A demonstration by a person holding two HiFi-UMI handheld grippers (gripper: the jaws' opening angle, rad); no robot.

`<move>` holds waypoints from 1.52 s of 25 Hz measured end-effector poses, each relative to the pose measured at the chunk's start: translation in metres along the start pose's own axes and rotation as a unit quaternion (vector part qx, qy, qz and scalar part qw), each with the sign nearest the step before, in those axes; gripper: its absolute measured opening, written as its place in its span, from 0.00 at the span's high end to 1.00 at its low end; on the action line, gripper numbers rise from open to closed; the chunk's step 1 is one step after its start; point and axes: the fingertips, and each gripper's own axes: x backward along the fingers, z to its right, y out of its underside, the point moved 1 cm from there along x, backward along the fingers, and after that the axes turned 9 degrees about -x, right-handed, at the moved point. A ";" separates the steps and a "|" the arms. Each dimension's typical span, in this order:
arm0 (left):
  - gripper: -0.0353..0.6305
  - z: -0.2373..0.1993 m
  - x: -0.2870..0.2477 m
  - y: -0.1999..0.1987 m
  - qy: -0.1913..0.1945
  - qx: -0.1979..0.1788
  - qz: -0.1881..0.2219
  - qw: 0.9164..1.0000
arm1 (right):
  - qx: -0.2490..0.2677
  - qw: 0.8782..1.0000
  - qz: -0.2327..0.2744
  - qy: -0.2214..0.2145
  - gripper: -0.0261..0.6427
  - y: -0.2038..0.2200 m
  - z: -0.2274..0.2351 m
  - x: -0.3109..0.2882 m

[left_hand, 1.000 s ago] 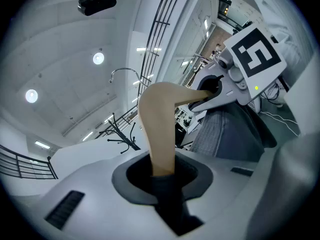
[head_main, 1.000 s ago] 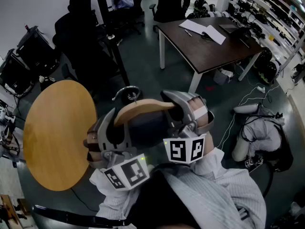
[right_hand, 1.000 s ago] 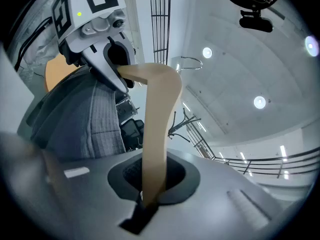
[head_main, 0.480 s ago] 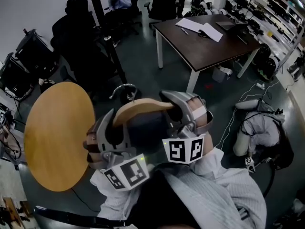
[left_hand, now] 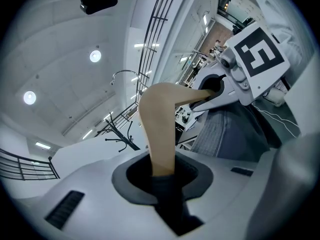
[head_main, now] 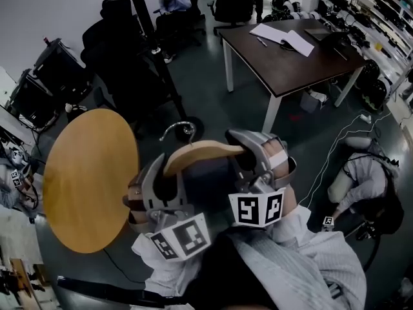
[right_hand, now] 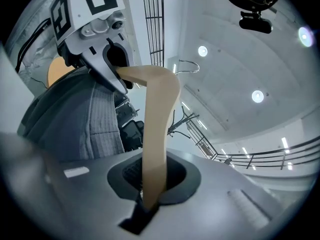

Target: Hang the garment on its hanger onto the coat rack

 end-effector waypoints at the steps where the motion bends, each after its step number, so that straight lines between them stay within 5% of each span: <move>1: 0.85 0.002 -0.002 0.000 0.002 0.000 -0.001 1.000 | -0.002 1.000 0.000 0.000 0.94 0.002 0.000 -0.001; 8: 0.85 0.009 -0.054 0.021 0.021 0.007 -0.003 1.000 | -0.007 1.000 -0.019 -0.009 0.93 0.029 -0.004 -0.048; 24: 0.85 -0.045 -0.252 0.108 0.032 0.008 0.043 0.999 | 0.003 0.999 -0.050 0.019 0.93 0.057 0.001 -0.261; 32: 0.85 -0.054 -0.334 0.119 0.042 0.002 0.033 0.999 | -0.007 0.998 -0.061 0.007 0.93 0.089 0.018 -0.337; 38: 0.85 -0.061 -0.406 0.116 0.014 0.003 0.000 1.000 | -0.005 1.000 -0.024 -0.018 0.93 0.120 0.047 -0.408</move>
